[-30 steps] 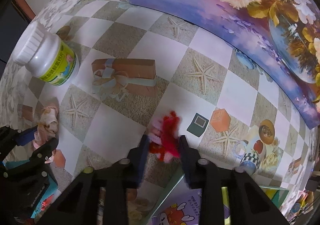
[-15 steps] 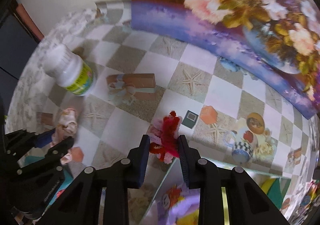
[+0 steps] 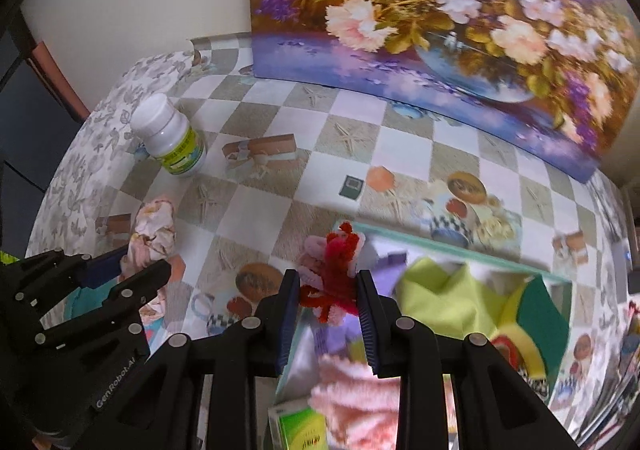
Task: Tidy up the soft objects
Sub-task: 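Carry the cloth bundle and red toy over the tray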
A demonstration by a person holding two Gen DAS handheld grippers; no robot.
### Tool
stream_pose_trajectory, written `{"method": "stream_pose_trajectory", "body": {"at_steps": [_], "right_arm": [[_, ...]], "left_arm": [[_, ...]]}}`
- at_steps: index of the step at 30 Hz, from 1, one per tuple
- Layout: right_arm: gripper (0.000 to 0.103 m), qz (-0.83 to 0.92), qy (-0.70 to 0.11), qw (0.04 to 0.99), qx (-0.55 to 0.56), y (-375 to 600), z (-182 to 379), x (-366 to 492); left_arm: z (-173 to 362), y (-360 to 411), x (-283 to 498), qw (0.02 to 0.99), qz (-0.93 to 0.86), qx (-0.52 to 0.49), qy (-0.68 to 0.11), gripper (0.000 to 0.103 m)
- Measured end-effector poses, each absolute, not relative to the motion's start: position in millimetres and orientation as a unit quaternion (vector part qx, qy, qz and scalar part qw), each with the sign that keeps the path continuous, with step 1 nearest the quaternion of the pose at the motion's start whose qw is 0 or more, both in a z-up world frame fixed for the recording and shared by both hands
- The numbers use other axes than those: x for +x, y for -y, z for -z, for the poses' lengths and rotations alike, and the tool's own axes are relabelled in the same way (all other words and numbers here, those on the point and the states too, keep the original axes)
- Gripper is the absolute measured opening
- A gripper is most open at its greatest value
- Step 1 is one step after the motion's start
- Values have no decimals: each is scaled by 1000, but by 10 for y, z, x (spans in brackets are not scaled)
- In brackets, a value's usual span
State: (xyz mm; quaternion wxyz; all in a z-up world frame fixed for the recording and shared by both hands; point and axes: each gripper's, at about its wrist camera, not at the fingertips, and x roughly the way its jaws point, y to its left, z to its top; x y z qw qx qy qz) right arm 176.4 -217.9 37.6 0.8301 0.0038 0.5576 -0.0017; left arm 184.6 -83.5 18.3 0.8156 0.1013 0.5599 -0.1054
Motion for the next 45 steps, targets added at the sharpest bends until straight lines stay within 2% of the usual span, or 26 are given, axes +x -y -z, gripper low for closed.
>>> {"method": "stream_pose_trajectory", "body": {"at_steps": [24, 45], "right_arm": [[31, 91, -548, 827, 82, 2775, -392, 592], [31, 127, -579, 792, 147, 3366, -69, 454]], "left_arm": [[-345, 1100, 1123, 837, 143, 90, -521, 27], [-25, 1921, 881, 796, 244, 93, -546, 27]]}}
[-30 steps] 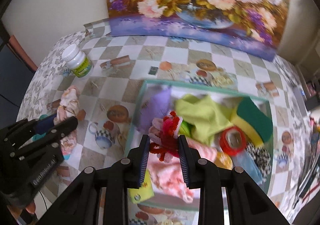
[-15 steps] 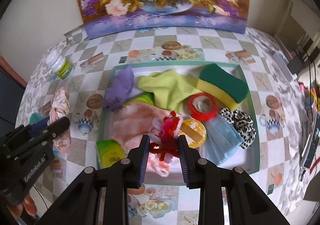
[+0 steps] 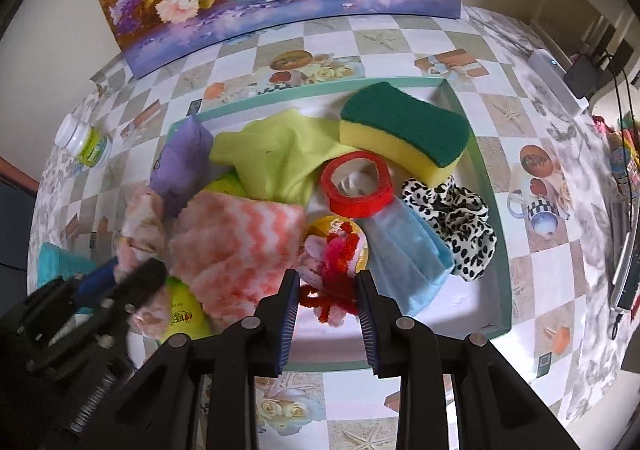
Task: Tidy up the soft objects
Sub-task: 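Carry the cloth bundle and red toy over the tray, then lower both items into the tray and open both grippers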
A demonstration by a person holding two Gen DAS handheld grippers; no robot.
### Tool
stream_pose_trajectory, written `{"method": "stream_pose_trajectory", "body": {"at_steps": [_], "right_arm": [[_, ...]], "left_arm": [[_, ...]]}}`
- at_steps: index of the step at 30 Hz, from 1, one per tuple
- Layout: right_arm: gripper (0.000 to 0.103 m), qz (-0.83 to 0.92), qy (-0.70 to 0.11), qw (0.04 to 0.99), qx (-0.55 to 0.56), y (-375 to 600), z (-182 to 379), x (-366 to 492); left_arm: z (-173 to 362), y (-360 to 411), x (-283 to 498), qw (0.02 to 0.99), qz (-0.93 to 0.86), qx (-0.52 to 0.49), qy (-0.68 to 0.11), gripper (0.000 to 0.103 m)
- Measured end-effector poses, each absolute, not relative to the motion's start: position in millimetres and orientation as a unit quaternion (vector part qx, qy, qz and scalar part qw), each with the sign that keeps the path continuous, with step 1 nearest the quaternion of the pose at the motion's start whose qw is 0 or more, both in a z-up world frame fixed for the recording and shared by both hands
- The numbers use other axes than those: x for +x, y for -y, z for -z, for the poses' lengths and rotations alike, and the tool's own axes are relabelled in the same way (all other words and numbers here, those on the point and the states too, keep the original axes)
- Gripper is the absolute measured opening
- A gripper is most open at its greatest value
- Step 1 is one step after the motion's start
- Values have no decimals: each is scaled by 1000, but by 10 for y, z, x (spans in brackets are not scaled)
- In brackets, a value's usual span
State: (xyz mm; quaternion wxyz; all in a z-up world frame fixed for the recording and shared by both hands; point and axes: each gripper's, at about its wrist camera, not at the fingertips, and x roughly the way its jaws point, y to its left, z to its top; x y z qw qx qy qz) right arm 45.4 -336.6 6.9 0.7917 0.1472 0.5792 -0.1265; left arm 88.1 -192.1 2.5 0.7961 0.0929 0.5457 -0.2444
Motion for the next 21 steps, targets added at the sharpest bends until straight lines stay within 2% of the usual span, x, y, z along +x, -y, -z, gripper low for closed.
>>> {"method": "stream_pose_trajectory", "body": {"at_steps": [21], "right_arm": [[32, 127, -580, 793, 140, 3345, -106, 475]], "left_arm": [[89, 2089, 868, 792, 268, 99, -540, 30]]}}
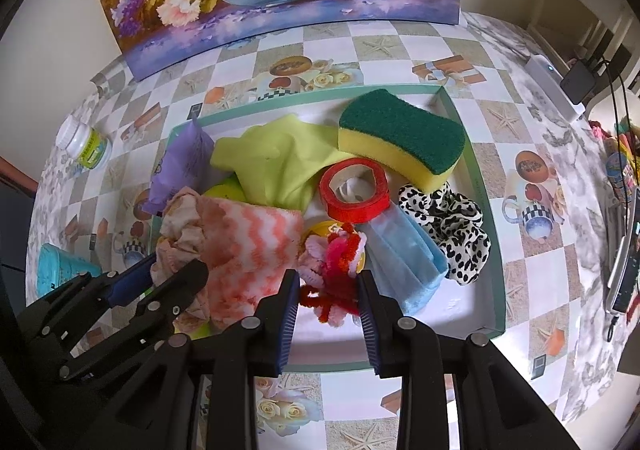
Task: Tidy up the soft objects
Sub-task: 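Lower both items into the tray and open both grippers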
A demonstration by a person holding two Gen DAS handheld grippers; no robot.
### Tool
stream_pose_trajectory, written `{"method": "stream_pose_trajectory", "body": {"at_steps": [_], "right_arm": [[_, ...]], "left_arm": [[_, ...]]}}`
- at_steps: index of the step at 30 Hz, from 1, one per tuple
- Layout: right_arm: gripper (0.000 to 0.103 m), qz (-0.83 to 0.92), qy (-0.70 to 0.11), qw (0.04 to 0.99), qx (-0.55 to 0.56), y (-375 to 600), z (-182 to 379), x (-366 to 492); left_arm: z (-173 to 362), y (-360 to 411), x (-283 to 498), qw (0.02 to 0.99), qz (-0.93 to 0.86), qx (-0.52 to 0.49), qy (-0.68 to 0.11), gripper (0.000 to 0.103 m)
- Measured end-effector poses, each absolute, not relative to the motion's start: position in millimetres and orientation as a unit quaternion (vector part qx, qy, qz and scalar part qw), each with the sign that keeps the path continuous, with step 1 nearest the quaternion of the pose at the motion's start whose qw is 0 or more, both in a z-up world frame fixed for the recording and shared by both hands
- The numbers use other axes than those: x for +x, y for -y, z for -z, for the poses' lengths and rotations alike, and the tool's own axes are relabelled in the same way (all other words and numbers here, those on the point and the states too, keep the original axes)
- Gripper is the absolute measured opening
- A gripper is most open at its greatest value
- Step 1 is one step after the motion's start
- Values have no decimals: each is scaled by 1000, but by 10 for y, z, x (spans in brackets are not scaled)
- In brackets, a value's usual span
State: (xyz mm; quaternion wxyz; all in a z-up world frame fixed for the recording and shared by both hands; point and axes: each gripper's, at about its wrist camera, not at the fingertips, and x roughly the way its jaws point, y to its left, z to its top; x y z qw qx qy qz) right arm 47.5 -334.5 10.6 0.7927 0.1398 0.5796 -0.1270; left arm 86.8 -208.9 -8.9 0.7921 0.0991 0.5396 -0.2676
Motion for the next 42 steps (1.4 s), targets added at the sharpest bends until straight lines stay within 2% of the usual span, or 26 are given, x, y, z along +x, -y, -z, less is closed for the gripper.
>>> {"method": "stream_pose_trajectory", "body": {"at_steps": [21, 24, 31, 42], "right_arm": [[33, 118, -618, 764, 145, 3267, 312, 466], [33, 119, -616, 766, 142, 3266, 294, 470], [36, 134, -610, 768, 139, 3284, 220, 445], [36, 132, -585, 790, 130, 3285, -114, 501]], "left_arm": [[282, 2115, 929, 780, 256, 107, -561, 33], [264, 2099, 933, 781, 255, 103, -561, 35], [205, 2019, 968, 787, 244, 88, -560, 55], [-21, 1915, 971, 803, 251, 60, -538, 61]]}}
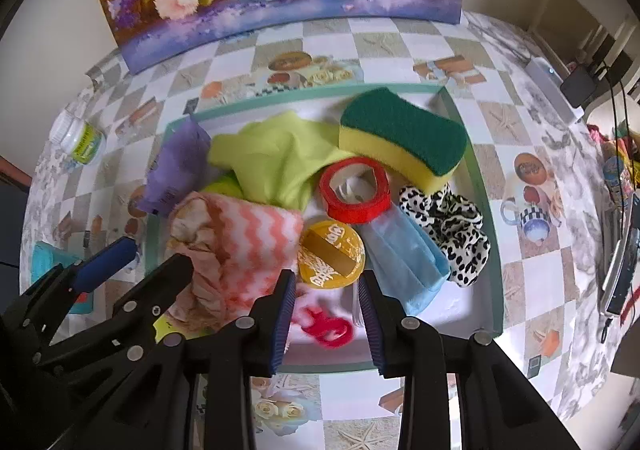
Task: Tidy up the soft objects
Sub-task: 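Lower both items into the tray and open both grippers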
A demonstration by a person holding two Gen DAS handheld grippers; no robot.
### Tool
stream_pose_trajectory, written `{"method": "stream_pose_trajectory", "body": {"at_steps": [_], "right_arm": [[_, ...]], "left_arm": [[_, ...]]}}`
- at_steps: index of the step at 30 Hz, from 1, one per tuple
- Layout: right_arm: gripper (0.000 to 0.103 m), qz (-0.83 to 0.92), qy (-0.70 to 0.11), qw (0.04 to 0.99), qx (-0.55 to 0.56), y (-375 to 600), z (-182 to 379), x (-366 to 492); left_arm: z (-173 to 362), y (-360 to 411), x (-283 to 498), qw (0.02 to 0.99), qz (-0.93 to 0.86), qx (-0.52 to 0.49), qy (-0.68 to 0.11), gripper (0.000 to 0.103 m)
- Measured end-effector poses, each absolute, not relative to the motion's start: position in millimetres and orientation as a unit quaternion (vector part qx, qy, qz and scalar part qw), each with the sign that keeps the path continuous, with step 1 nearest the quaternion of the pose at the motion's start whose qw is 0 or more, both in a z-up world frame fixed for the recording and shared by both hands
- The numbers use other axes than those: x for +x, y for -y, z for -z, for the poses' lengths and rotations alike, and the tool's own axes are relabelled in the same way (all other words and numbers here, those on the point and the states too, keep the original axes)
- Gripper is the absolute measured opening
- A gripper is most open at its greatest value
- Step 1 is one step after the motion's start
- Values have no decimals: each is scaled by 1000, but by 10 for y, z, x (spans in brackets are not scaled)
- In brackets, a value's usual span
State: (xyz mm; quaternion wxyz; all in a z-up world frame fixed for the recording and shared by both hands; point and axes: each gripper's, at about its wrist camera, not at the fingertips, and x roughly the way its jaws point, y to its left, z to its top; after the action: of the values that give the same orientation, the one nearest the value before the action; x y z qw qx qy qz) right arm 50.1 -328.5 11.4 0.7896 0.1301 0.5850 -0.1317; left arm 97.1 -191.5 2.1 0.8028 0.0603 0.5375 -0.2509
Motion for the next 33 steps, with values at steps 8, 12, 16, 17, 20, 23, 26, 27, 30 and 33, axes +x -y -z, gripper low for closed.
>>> {"method": "stream_pose_trajectory", "body": {"at_steps": [8, 12, 16, 17, 20, 23, 26, 27, 30, 33], "right_arm": [[36, 137, -578, 794, 129, 3290, -147, 497], [42, 140, -581, 792, 122, 3282, -126, 508], [77, 164, -583, 790, 98, 3278, -123, 524], [77, 169, -585, 788, 92, 3282, -122, 524], [86, 182, -590, 782, 85, 3306, -96, 525], [86, 187, -592, 780, 82, 3329, -81, 522], [103, 192, -587, 782, 91, 3351, -96, 512], [103, 193, -583, 783, 93, 3359, -104, 515], [103, 195, -578, 787, 97, 3365, -120, 523], [103, 195, -578, 787, 95, 3355, -112, 530]], "left_arm": [[-26, 1787, 1032, 811, 221, 50, -540, 61], [-2, 1656, 1100, 816, 187, 37, -545, 71], [-9, 1567, 1140, 826, 160, 42, -539, 83], [-7, 1555, 1147, 829, 152, 48, -537, 88], [12, 1517, 1163, 833, 132, 65, -533, 89], [40, 1473, 1181, 834, 119, 65, -535, 90], [51, 1419, 1201, 837, 103, 65, -534, 102], [54, 1399, 1209, 838, 98, 65, -533, 103], [55, 1355, 1232, 839, 91, 57, -533, 103], [51, 1337, 1244, 840, 88, 54, -533, 103]]}}
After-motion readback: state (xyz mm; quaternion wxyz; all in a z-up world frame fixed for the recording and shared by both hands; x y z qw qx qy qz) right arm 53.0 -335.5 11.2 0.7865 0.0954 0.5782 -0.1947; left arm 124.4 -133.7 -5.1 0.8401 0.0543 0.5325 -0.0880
